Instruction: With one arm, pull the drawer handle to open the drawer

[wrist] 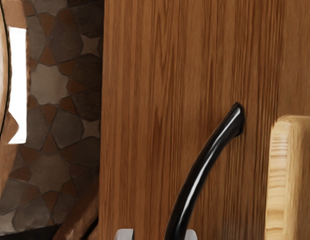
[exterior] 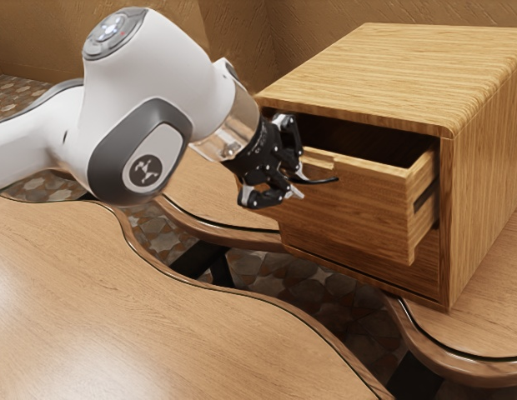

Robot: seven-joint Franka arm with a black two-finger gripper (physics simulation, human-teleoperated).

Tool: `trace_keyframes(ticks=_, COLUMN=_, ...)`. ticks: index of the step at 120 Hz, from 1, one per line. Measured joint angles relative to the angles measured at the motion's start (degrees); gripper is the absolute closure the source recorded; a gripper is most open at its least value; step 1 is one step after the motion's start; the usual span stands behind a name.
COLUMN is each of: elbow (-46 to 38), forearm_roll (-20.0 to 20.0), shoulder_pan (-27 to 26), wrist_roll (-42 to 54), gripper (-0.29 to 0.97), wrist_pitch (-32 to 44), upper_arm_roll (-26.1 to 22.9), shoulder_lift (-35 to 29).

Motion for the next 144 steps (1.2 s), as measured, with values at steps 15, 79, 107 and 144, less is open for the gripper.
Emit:
trace_keyframes(ticks=15, elbow=-1.5, forearm_roll=0.0, shoulder_pan=0.2, wrist_roll=0.0, gripper=0.67, wrist_pitch=-0.3, upper_arm_roll=0.0, shoulder_lift=-1.5)
trace_keyframes(ticks=79, elbow=-10.2, forearm_roll=-0.1, shoulder_pan=-1.2, wrist_roll=-0.2, gripper=0.67, wrist_pitch=-0.4, upper_arm_roll=-0.1, shoulder_lift=-11.0)
trace_keyframes(ticks=107, elbow=-15.1, forearm_roll=-0.9, shoulder_pan=-2.1, wrist_roll=-0.2, gripper=0.67, wrist_pitch=-0.4, upper_arm_roll=0.0, shoulder_lift=-16.2)
trace_keyframes(ticks=144, elbow=-20.2, forearm_roll=-1.4, shoulder_pan=-2.0, wrist_roll=-0.3, gripper=0.67, wrist_pitch=-0.5, upper_arm_roll=0.0, shoulder_lift=-22.0)
